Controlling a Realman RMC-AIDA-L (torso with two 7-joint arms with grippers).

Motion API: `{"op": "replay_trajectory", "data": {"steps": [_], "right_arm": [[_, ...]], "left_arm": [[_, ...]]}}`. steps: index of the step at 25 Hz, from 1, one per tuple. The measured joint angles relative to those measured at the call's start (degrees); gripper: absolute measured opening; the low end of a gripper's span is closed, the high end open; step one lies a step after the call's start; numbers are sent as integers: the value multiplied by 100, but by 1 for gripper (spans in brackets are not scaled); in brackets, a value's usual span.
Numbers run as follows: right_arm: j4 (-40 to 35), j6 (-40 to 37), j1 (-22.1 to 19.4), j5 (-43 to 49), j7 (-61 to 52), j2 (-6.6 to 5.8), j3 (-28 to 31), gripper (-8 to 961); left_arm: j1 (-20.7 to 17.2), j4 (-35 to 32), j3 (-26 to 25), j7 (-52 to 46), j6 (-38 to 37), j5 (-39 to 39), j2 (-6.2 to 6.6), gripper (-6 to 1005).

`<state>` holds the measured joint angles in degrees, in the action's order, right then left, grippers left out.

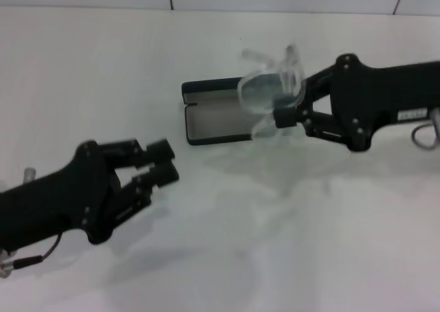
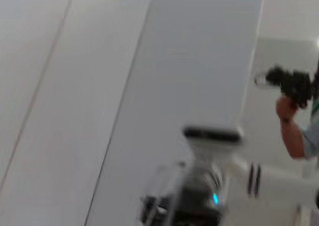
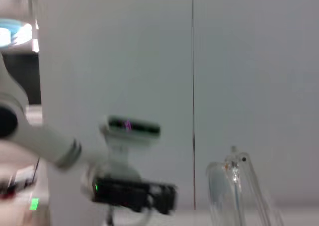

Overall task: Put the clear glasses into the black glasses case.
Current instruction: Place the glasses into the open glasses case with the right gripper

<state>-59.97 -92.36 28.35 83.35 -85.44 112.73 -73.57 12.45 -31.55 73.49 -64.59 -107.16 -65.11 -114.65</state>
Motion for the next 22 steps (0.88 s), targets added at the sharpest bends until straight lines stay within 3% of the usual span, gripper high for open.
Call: {"op": "replay_trajectory", "data": {"steps": [4, 7, 11, 15, 17, 22], "right_arm": [[-1400, -278, 1031, 2205, -2401, -130, 182, 101], [-1597, -776, 2008, 3417, -3333, -138, 189, 101], [-1028, -1110, 3114, 4735, -3802, -47, 184, 101], [-312, -1027, 3881, 6009, -3779, 253, 101, 101], [23, -796, 4134, 6345, -3783, 337, -225, 101], [634, -131, 4399, 6248, -3891, 346, -1027, 101]], "left_arm": [[-30, 4, -7, -1, 70, -316, -3, 259], [3, -4, -11, -20, 141, -690, 0, 259], [138, -12, -10, -46, 330, -1286, -12, 259], [155, -20, -10, -51, 505, -1511, -23, 259], [142, -21, -10, -50, 575, -1521, -31, 260], [194, -21, -10, -49, 658, -1532, -47, 260]]}}
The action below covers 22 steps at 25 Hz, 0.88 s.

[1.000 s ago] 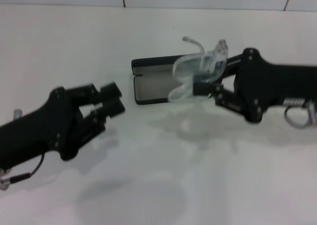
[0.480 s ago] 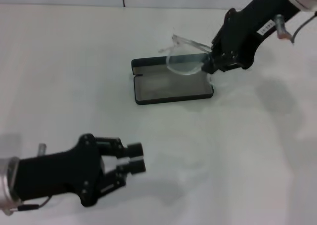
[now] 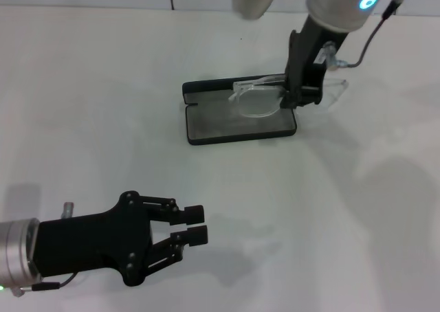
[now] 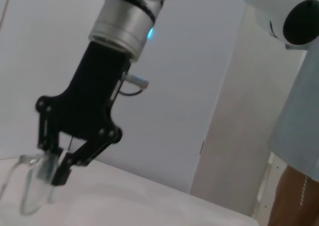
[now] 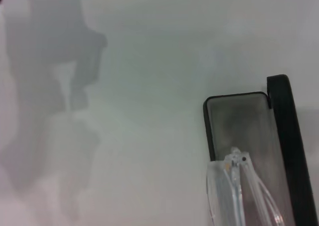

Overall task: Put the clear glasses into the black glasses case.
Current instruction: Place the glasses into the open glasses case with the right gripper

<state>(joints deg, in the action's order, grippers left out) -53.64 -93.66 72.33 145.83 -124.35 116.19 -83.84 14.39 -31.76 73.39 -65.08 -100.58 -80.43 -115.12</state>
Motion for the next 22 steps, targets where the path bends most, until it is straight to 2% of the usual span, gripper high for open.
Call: {"op": "replay_trajectory", "data": {"steps": [8, 14, 22], "right_arm": [[409, 798, 26, -209, -43, 5, -679, 102], [888, 1256, 65, -446, -124, 8, -804, 102], [1068, 1769, 23, -693, -127, 9, -1159, 102]], "left_arm": [[97, 3, 0, -5, 63, 22, -2, 261], [190, 6, -84, -5, 99, 20, -20, 261], [221, 6, -141, -4, 143, -3, -74, 262]]}}
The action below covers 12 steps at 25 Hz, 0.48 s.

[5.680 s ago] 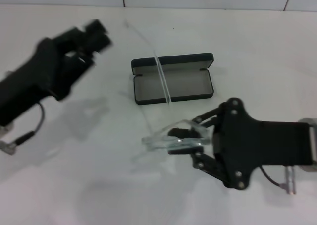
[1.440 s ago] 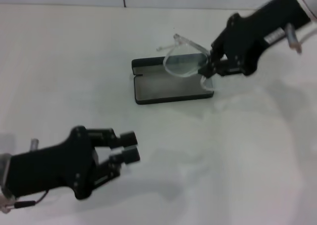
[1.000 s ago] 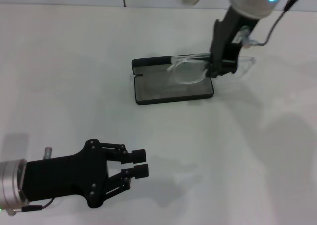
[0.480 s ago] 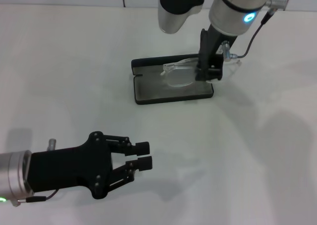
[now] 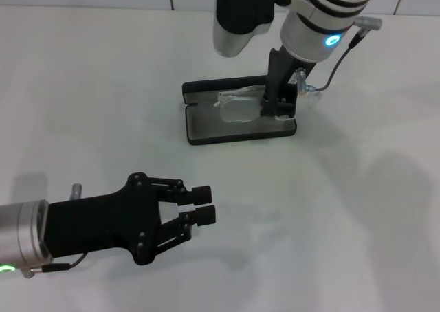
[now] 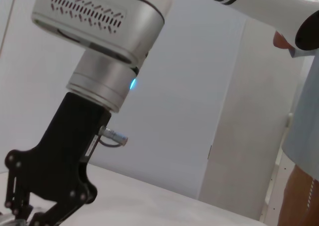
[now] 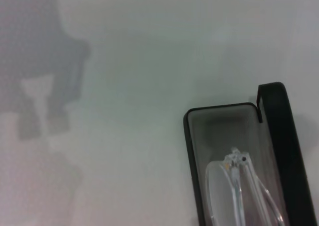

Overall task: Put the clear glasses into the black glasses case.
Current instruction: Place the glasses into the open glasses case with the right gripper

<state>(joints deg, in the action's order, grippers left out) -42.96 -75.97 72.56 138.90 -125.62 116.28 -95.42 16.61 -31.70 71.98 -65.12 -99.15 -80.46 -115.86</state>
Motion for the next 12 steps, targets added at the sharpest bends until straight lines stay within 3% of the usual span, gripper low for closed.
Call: {"op": "replay_trajectory", "data": {"steps": [12], "right_arm": [[1, 617, -72, -446, 41, -1, -620, 101]], "left_arm": [[3, 0, 0, 4, 89, -5, -25, 263]]}}
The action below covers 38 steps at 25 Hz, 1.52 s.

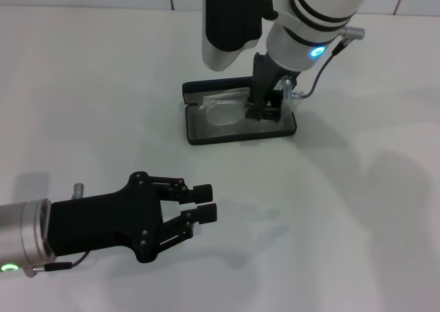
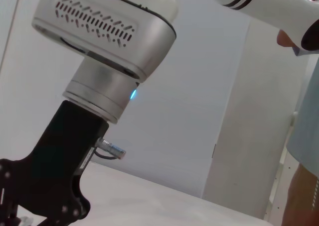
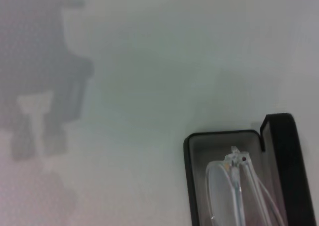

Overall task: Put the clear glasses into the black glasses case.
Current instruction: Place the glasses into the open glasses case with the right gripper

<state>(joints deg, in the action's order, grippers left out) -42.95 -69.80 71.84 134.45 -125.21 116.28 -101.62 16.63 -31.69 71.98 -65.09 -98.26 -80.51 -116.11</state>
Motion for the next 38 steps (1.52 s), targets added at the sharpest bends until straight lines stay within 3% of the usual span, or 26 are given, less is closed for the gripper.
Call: {"op": "replay_trajectory", "data": {"steps": [22, 38], "right_arm": [[77, 659, -171, -105, 8, 0, -582, 102], [78, 618, -226, -268, -31, 0, -677, 103]], "left_arm": [[82, -4, 0, 0, 47, 31, 1, 264], [118, 3, 0, -1, 53, 1, -5, 265]]}}
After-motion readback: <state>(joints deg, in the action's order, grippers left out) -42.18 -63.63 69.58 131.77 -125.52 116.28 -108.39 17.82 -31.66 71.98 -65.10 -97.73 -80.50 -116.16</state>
